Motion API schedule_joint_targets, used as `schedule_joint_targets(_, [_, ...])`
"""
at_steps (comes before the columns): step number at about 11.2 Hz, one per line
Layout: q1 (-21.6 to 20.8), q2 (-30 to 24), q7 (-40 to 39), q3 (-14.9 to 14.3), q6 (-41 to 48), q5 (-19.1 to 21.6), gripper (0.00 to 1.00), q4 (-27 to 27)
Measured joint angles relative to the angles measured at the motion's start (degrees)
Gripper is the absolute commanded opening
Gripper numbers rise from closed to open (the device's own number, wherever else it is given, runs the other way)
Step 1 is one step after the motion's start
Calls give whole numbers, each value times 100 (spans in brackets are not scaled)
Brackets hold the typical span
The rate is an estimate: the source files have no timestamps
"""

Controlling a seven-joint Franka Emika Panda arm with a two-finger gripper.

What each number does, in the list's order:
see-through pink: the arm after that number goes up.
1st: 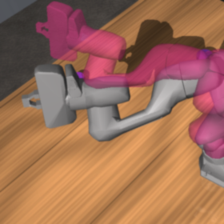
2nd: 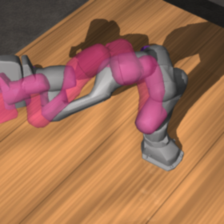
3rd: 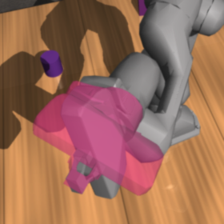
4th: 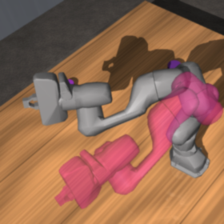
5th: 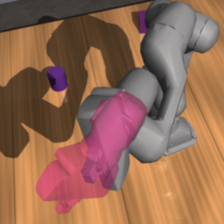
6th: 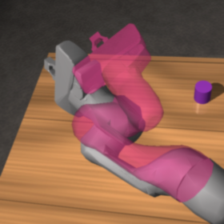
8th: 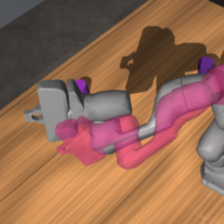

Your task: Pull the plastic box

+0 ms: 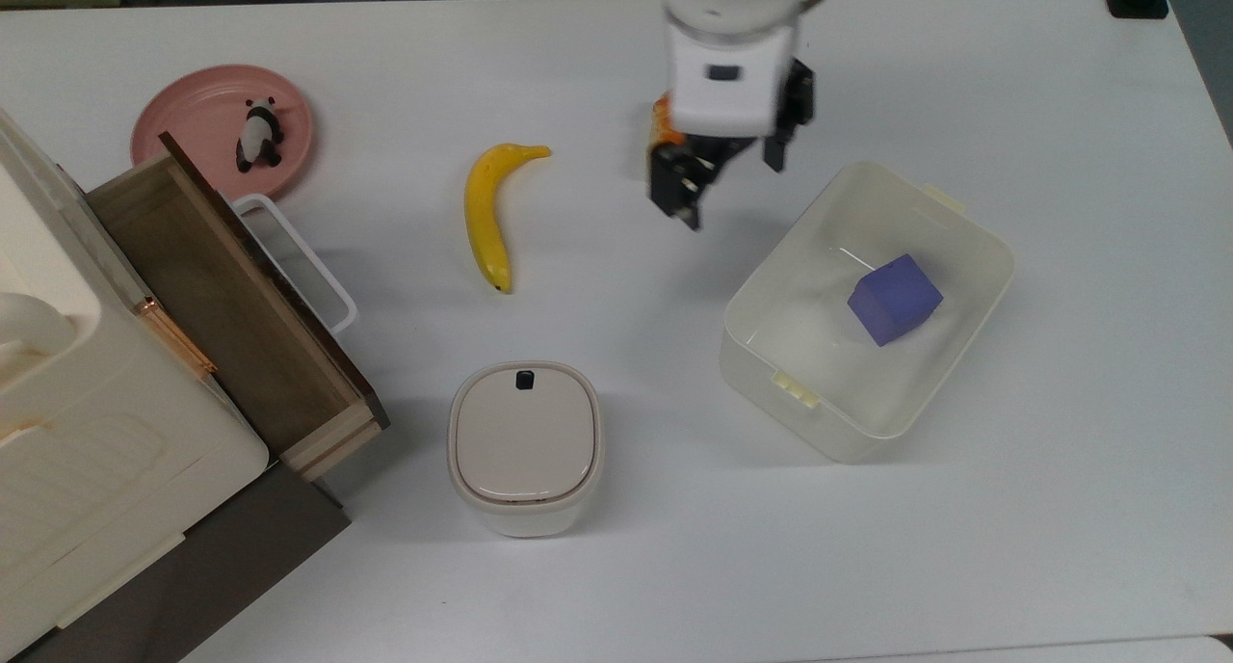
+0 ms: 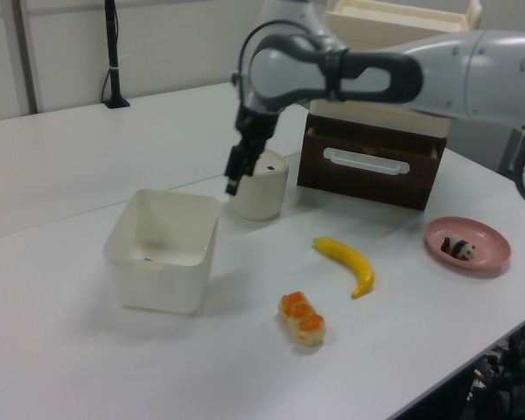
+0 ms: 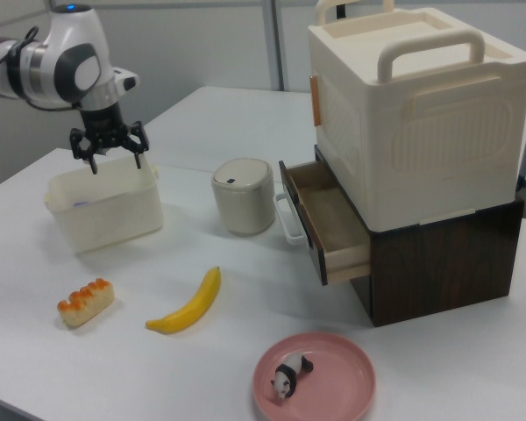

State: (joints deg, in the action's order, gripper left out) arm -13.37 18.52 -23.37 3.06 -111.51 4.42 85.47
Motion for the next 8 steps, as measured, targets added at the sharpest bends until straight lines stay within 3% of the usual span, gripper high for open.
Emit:
schedule_joint_targets(4, [-798,672,-95,-3,-1118,-405,100,-107])
schedule_joint_targets(8, [-923,1085,-657,-29,-1268,-493,100,-251])
